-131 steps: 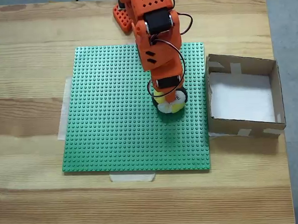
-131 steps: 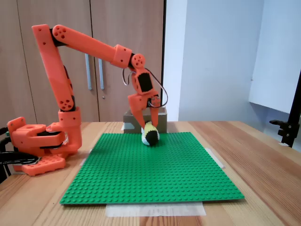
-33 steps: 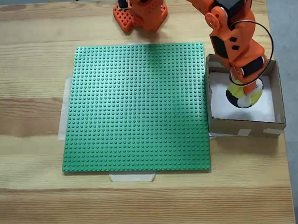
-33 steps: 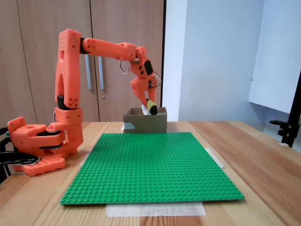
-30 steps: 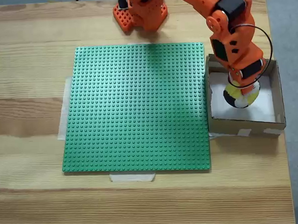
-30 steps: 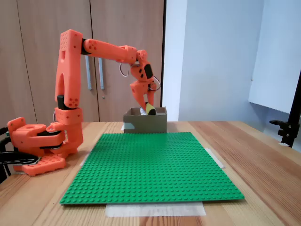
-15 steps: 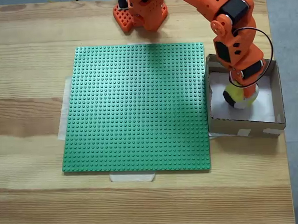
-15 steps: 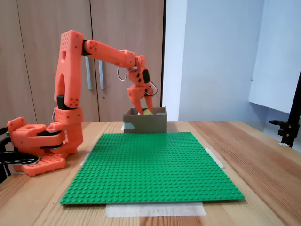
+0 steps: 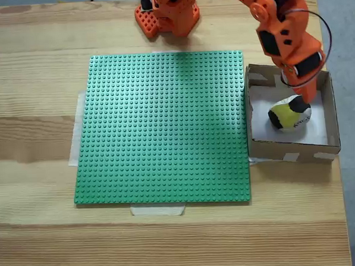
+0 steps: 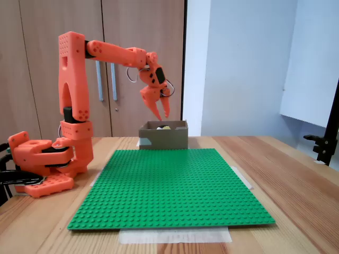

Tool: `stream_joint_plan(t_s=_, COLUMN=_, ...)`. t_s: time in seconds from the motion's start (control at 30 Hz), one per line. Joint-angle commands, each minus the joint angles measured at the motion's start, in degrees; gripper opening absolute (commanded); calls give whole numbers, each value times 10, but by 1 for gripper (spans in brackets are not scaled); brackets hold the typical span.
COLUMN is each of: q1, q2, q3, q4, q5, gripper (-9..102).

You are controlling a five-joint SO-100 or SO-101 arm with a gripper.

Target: Pick the ball and put it in the box.

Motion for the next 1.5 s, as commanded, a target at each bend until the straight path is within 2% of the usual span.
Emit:
stream_joint_plan(t_s=0.0, q1=21, q2=66, q3=6, q4=-11, q5=-5, gripper=12)
stream_joint_plan(t_s=0.23, q1=71, q2=176, q3=89, q4=-38, q5=-22, gripper=8)
stream_joint_plan(t_s=0.43, q1=99, q2=250, q3=125, q4=-24, q5=-68, gripper=-1)
stream_joint_plan(t_s=0.87, q1=157, q2=363, q3=194, q4=-12, q5=-162, gripper=-1)
stream_joint_plan(t_s=1.47, q1=229, q2=405, q3=233, q4=-19, q5=-183, gripper=-1)
